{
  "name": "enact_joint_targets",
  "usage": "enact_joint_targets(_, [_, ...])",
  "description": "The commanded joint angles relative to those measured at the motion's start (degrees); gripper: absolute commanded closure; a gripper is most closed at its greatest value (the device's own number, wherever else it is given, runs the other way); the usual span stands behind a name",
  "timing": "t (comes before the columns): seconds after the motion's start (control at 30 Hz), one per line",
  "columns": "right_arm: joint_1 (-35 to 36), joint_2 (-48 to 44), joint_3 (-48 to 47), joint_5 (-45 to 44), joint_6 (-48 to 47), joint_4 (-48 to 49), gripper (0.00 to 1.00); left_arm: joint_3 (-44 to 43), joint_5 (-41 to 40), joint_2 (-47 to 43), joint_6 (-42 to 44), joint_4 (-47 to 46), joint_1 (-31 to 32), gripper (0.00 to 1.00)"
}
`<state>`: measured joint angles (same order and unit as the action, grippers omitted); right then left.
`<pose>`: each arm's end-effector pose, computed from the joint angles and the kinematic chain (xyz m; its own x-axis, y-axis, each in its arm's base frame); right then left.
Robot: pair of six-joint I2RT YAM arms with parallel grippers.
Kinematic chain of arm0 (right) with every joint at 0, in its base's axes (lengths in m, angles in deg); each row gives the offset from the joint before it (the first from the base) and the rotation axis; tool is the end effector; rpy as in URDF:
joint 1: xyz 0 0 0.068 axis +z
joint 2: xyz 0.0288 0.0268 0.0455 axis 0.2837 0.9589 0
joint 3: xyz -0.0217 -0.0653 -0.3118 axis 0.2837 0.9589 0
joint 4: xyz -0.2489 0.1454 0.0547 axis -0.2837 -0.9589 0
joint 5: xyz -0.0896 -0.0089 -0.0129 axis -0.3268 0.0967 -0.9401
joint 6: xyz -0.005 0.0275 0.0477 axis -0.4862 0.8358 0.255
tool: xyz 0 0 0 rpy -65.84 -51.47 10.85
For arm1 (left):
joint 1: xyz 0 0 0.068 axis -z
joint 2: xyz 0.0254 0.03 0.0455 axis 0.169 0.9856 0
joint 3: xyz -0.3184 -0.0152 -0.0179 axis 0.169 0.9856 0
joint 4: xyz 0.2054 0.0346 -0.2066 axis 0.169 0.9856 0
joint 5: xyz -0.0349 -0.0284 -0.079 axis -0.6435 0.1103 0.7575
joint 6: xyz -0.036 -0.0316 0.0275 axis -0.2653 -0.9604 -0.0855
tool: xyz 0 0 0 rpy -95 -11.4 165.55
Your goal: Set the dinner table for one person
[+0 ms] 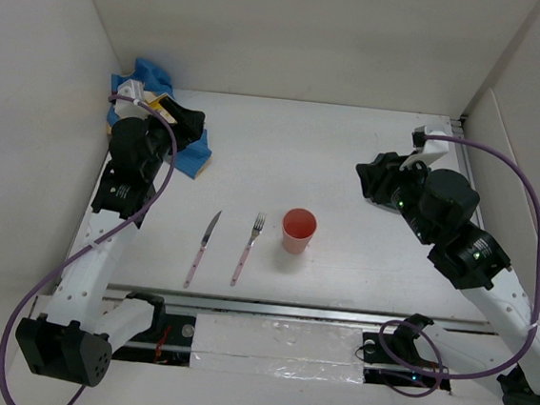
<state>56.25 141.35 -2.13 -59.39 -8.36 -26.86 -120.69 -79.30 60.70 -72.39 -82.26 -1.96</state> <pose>0.1488 0.1088 0.4884 -0.1694 0.1610 -0.9723 -0.3442 0.9148 0.2115 0.2381 -0.0346 0.4489 -0.0642 -0.5598 -0.8261 0.1861 0.8066 -0.5610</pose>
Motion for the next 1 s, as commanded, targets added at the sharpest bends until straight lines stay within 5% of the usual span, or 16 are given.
enact_joint_targets(0.0, [-0.3, -0.9, 0.7, 0.7, 0.5, 2.0, 0.59, -0.4, -4.8, 0.7, 0.3, -2.3, -0.2, 0.32])
enact_joint_targets(0.03, [-0.8, -1.1, 1.0, 0.8, 0.7, 2.5, 0.78, -0.8, -5.7, 1.8, 0.2, -1.8, -0.2, 0.31])
enact_joint_targets(0.1, [-0.8, -1.4, 2.3, 1.6, 0.9, 3.4, 1.0, -2.6, -7.7, 3.5, -0.1, -1.4, -0.2, 0.34])
enact_joint_targets(0.2, [-0.8, -1.9, 3.7, 3.1, 1.6, 3.3, 1.0, -4.2, -9.5, 6.4, -2.5, -1.5, -0.2, 0.6])
enact_joint_targets(0.23, [-0.8, -2.1, 4.2, 3.2, 1.8, 3.4, 1.0, -4.5, -9.8, 7.8, -2.2, -2.8, -0.2, 0.82])
enact_joint_targets(0.3, [-0.8, -2.8, 5.3, 3.2, 1.8, 3.6, 1.0, -5.8, -11.2, 9.8, -2.0, -3.1, -0.2, 1.0])
enact_joint_targets(0.47, [-0.8, -4.4, 7.5, 2.2, 2.2, 2.2, 1.0, -9.2, -7.0, 20.8, -2.1, 0.4, -8.6, 0.98])
enact_joint_targets(0.53, [-0.8, -5.1, 8.7, 0.8, 3.9, 2.5, 1.0, -8.0, -6.8, 23.6, -2.3, -0.8, -11.7, 0.83])
enact_joint_targets(0.6, [-0.8, -5.2, 10.2, 1.4, 4.2, 3.3, 1.0, -7.9, -7.1, 26.2, -2.1, -0.1, -14.8, 0.8])
enact_joint_targets(0.83, [-1.4, -4.9, 12.7, 2.1, 4.3, 4.5, 0.96, -11.4, -10.6, 40.8, -0.5, 7.0, -14.8, 0.77])
enact_joint_targets(0.97, [-1.4, -4.7, 14.1, 3.8, 4.4, 6.3, 0.83, -11.5, -9.3, 45.2, -0.6, 6.9, -14.8, 0.76])
